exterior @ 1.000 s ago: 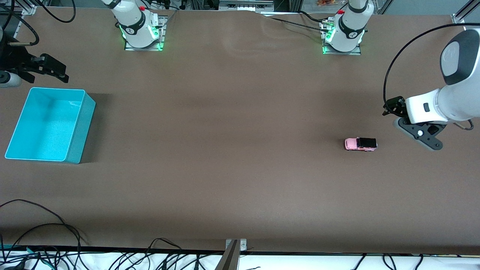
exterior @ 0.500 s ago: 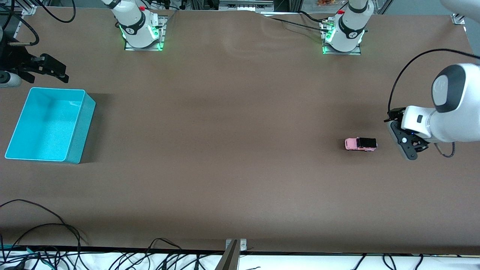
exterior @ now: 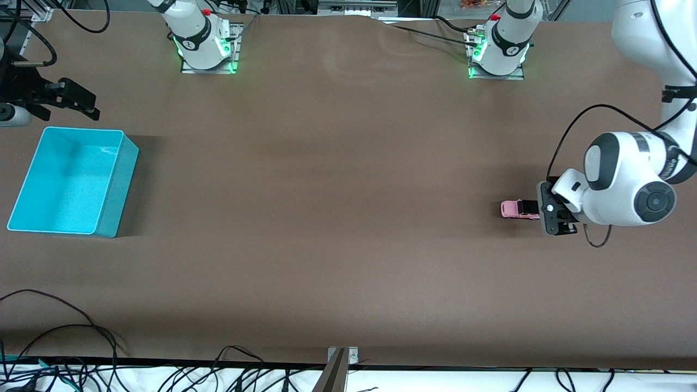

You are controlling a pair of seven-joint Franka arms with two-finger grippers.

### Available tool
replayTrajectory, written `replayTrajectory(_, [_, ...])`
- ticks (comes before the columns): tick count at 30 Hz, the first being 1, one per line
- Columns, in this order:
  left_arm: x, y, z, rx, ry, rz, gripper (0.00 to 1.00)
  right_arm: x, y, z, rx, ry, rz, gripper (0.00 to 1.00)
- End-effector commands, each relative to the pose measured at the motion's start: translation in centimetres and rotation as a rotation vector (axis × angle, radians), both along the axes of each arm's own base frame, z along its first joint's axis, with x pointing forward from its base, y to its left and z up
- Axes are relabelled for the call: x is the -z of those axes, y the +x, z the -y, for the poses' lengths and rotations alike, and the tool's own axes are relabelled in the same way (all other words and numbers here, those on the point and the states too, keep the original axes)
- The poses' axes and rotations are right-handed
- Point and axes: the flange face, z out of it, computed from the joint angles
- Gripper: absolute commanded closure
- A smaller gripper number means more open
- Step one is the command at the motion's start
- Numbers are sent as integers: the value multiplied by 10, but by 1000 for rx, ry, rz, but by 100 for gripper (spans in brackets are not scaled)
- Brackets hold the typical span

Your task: Wind and store pink jeep toy

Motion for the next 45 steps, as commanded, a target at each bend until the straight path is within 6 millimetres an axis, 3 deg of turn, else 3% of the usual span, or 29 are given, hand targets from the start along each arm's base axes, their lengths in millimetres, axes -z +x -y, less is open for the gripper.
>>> replayTrajectory(1, [32,-15,-1,89,-33,38,0,-6,2,-1,11,7,6,0])
replayTrajectory(10, [72,-37,7,161,-43,90,0,-6,2,-1,11,7,6,0])
replayTrajectory(20, [87,-38,8,202,-49,113,2,-6,2,-1,11,7,6,0])
replayTrajectory(24, [95,-38,8,220,-52,119,13,-6,2,-2,10,7,6,0])
replayTrajectory(30, [101,-39,6,218,-52,118,17,-6,2,-2,10,7,6,0])
replayTrajectory(33, [102,-40,6,218,-53,115,27,-6,2,-1,11,7,6,0])
replayTrajectory(42, [101,-39,7,218,-52,118,80,-6,2,-1,11,7,6,0])
replayTrajectory(45, [101,-39,7,217,-52,118,81,-6,2,-1,11,7,6,0])
